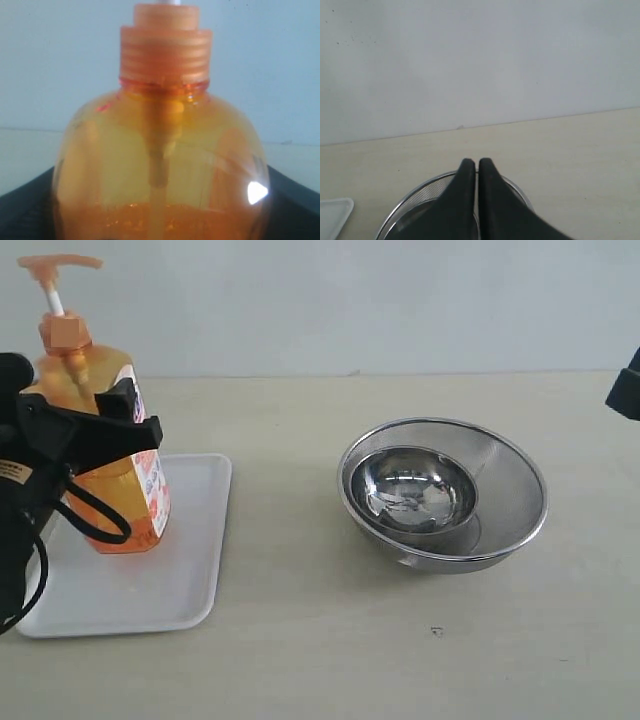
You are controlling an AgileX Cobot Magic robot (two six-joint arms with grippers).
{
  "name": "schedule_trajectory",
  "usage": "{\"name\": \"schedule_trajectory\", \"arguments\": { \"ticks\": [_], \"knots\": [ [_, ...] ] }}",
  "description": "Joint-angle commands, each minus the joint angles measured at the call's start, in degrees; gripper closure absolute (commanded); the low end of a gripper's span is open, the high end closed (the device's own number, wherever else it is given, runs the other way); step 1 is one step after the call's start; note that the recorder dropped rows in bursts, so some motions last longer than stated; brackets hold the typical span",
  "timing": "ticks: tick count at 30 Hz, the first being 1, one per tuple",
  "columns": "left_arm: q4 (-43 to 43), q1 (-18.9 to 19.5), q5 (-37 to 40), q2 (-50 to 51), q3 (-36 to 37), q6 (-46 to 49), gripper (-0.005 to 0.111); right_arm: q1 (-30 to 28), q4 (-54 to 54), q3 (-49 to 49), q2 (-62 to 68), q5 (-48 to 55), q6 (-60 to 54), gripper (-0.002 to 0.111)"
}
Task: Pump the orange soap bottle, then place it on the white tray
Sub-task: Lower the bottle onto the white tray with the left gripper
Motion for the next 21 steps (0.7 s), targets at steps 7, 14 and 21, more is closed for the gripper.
{"name": "schedule_trajectory", "arguments": {
  "ticks": [7,14,21],
  "knots": [
    [3.94,0.65,-7.01,-0.90,-1.13,-0.86,0.102,0.07,-0.20,0.08,-0.26,-0.15,-0.17,0.108],
    [3.94,0.65,-7.01,-0.90,-1.13,-1.44,0.102,0.07,-0.20,0.08,-0.26,0.27,-0.17,0.108],
    [3.26,0.65,-7.01,-0.90,-1.13,-1.84,0.102,0.07,-0.20,0.08,-0.26,0.27,-0.17,0.108]
  ]
}}
